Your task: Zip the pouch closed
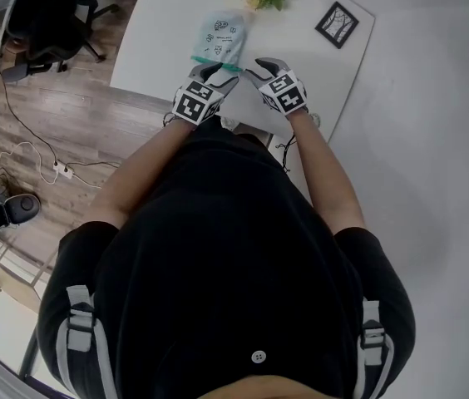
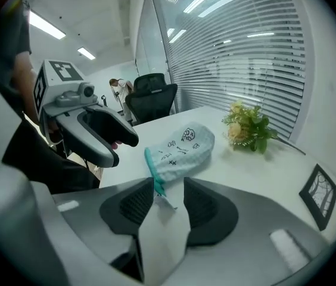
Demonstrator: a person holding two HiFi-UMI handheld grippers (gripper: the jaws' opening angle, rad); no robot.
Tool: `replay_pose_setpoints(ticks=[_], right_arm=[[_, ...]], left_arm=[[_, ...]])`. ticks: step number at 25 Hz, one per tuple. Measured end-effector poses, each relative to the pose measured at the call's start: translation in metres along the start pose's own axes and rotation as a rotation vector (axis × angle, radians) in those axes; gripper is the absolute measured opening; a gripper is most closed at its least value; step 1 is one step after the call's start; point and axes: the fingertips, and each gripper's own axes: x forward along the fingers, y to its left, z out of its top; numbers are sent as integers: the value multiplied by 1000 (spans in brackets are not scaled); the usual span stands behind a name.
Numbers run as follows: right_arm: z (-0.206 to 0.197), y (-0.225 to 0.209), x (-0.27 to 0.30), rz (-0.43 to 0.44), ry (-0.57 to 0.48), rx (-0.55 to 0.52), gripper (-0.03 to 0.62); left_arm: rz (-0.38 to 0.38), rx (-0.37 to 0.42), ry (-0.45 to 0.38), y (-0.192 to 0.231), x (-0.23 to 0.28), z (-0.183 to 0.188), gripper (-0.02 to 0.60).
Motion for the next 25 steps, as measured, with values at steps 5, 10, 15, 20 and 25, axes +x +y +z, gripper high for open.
replay_pose_setpoints(ticks=[5,10,15,20,25], right_arm=[[-22,4,14,35,73,-17,164],[-36,5,25,35,135,-59,153],[-43,9,37,50,172,-87,144],[-48,9,46,47,203,-112,143],[-49,11,51,49,214,-113,114]], left_arm=[[-12,-11,36,-2,14,-10,213],[-8,-21,73,2,21,-24,201],[-6,-49,90,7,24,-33,189],[-11,-52,99,8,26,-37,179],[-17,-51,109,7,27,-42,170]])
